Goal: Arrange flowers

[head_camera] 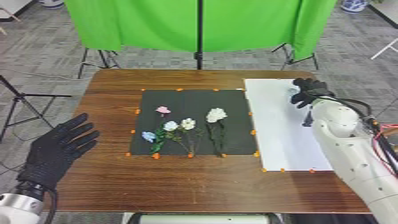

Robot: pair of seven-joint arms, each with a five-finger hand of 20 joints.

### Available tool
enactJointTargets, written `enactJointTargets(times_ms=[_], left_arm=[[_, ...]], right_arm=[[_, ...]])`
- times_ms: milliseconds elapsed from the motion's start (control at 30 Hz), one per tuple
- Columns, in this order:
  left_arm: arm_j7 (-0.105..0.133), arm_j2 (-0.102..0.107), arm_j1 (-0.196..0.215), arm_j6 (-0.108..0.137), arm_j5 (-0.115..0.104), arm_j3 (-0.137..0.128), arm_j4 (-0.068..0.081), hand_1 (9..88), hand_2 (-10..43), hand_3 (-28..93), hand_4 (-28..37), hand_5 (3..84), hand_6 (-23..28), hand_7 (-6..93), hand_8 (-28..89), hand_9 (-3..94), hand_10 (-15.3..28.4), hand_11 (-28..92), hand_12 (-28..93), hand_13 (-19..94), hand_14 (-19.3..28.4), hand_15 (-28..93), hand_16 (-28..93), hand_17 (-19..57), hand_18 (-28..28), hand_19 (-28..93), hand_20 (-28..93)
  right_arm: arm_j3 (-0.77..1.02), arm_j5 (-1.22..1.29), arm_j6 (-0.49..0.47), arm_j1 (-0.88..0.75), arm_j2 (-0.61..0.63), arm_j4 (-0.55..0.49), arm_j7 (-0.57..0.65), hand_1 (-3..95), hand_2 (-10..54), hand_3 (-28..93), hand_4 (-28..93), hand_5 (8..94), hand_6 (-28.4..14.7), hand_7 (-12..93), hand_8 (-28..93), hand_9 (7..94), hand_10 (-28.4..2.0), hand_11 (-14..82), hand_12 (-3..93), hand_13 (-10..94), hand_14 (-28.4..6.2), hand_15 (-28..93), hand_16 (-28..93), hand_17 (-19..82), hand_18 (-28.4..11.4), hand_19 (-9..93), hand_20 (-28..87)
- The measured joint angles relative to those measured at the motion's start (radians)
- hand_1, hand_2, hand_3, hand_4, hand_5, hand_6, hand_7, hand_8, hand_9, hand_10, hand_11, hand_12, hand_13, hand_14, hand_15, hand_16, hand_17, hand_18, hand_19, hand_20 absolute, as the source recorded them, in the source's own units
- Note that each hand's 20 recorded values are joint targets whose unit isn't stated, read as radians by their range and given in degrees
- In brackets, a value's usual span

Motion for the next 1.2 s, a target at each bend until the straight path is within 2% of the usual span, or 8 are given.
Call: enactJointTargets(times_ms=[133, 200, 233, 267, 400, 600, 967, 1200], left_arm=[[-0.001, 0.000, -0.003, -0.001, 0.000, 0.001, 0.001, 25.7, 1.4, 72, -23.7, 36.0, 2.6, 21.4, -11, 28.4, 12.5, 26, 14, 23, 14.9, 34, -1, -11.0, 21.0, 45, 6], [-0.002, 0.000, -0.004, -0.001, 0.000, 0.002, 0.002, 25.8, 1.4, 72, -23.7, 36.0, 2.6, 21.5, -11, 28.4, 12.5, 26, 14, 23, 14.9, 34, -1, -11.0, 21.0, 45, 6], [-0.002, 0.000, -0.005, -0.001, 0.000, 0.002, 0.002, 25.8, 1.4, 72, -23.7, 36.0, 2.6, 21.5, -11, 28.4, 12.4, 26, 13, 23, 14.9, 35, -1, -11.0, 21.0, 45, 6], [-0.002, 0.001, -0.005, -0.001, 0.000, 0.002, 0.002, 25.8, 1.4, 72, -23.7, 36.0, 2.6, 21.5, -11, 28.4, 12.4, 26, 13, 23, 14.9, 35, -1, -11.0, 21.0, 45, 6], [-0.004, 0.001, -0.008, -0.002, 0.000, 0.002, 0.003, 25.8, 1.5, 72, -23.7, 36.0, 2.6, 21.5, -11, 28.4, 12.4, 26, 14, 23, 14.9, 35, -1, -11.0, 21.0, 45, 6], [-0.006, 0.002, -0.012, -0.004, 0.000, 0.002, 0.007, 25.7, 1.4, 72, -23.6, 36.0, 2.6, 21.4, -11, 28.4, 12.3, 26, 14, 23, 14.9, 34, -1, -11.0, 21.0, 45, 6], [-0.010, 0.002, -0.013, -0.006, 0.000, 0.002, 0.008, 25.8, 1.5, 72, -23.8, 36.0, 2.6, 21.4, -11, 28.4, 12.3, 26, 14, 23, 14.9, 35, -1, -11.0, 21.0, 45, 6], [-0.011, 0.001, -0.015, -0.006, 0.000, 0.006, 0.008, 25.8, 1.5, 72, -23.8, 36.0, 2.6, 21.4, -11, 28.4, 12.3, 26, 14, 23, 14.9, 35, -1, -11.0, 21.0, 45, 6]], right_arm=[[-0.004, -0.001, 0.000, 0.001, -0.012, 0.008, -0.022, 37.6, -9.5, 84, -28, 39.1, 1.8, 33, -23, 54.3, -7.7, 40.1, 18.6, 68, -1.5, 48, 19, 28, -14.0, 70, 24], [-0.007, -0.001, 0.002, 0.001, -0.014, 0.008, -0.034, 39.6, -9.5, 81, -28, 45.6, 2.2, 33, -23, 62.2, -6.1, 34.4, 24.2, 72, -1.1, 47, 22, 29, -14.0, 71, 26], [-0.009, -0.001, 0.006, 0.001, -0.015, 0.009, -0.043, 41.9, -9.0, 78, -28, 51.9, 2.7, 35, -22, 69.5, -5.0, 27.0, 31.3, 75, -0.8, 47, 23, 30, -14.0, 72, 29], [-0.011, -0.001, 0.011, 0.000, -0.015, 0.009, -0.051, 43.9, -8.2, 76, -28, 55.5, 2.4, 40, -19, 74.3, -4.3, 22.8, 35.1, 77, -0.7, 48, 23, 32, -14.2, 73, 30], [-0.022, 0.000, 0.057, -0.004, -0.016, 0.009, -0.080, 48.0, -6.9, 77, -28, 72.9, 2.0, 42, -13, 87.0, -3.6, 24.1, 35.7, 86, -0.6, 49, 24, 37, -15.0, 79, 34], [-0.026, 0.039, 0.123, -0.054, -0.003, -0.052, -0.111, 48.0, -8.7, 80, -28, 75.7, 1.4, 41, -13, 89.1, -3.5, 23.0, 36.6, 88, -0.5, 49, 25, 38, -15.0, 80, 35], [0.042, 0.079, 0.113, -0.310, 0.018, -0.423, -0.290, 47.7, -9.2, 81, -28, 75.9, 1.3, 41, -12, 89.5, -3.6, 22.4, 37.5, 88, -0.3, 50, 26, 38, -15.1, 80, 35], [-0.018, 0.048, 0.096, -0.368, -0.011, -0.492, -0.306, 47.2, -9.2, 81, -28, 75.1, 1.5, 41, -12, 89.1, -3.4, 22.0, 38.2, 87, -0.2, 50, 26, 38, -15.1, 80, 35]])
